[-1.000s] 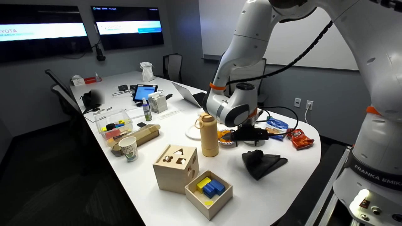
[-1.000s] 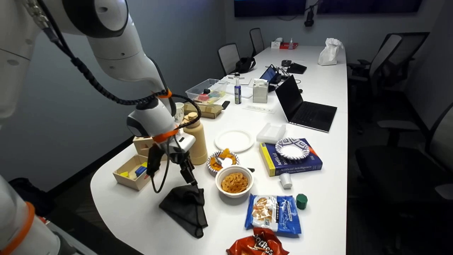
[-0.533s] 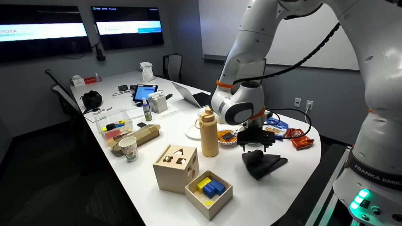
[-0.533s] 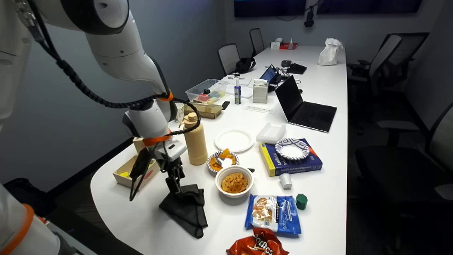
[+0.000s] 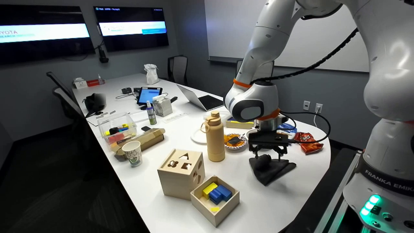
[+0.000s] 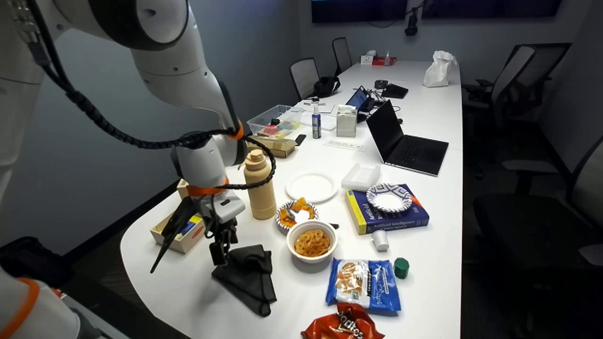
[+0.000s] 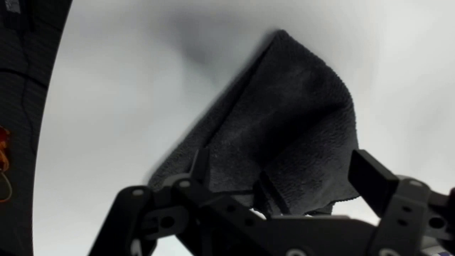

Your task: Unfold the dark grey towel.

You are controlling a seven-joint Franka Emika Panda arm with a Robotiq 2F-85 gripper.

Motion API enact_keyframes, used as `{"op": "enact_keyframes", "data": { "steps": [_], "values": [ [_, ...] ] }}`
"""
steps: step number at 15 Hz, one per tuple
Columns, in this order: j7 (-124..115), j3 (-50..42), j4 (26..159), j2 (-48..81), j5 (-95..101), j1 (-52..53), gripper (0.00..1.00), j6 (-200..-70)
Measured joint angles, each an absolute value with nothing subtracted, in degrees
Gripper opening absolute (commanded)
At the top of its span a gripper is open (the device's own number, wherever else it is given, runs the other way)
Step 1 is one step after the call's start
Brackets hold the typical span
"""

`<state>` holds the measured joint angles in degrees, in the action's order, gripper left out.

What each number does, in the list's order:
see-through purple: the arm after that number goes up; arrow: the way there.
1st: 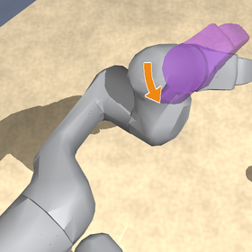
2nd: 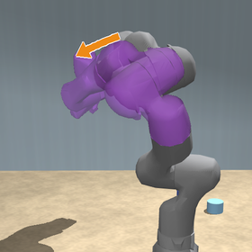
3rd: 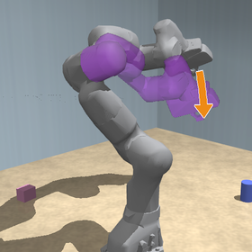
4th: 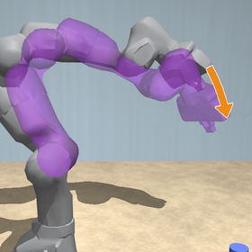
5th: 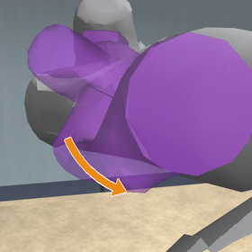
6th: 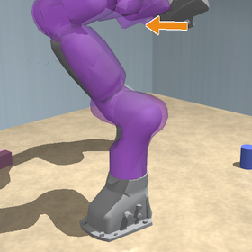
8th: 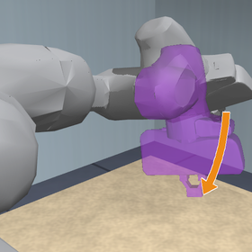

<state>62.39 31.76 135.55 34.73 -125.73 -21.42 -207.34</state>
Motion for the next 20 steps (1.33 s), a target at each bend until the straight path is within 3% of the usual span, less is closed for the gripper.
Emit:
{"op": "enact_keyframes", "data": {
  "steps": [9,20],
  "values": [
    [69.8,33.8,129.2,42.8,-129.6,-28.6,1.00,-215.5],
    [69.0,25.3,119.6,47.1,-129.4,-19.1,1.00,-216.5]
  ]
}}
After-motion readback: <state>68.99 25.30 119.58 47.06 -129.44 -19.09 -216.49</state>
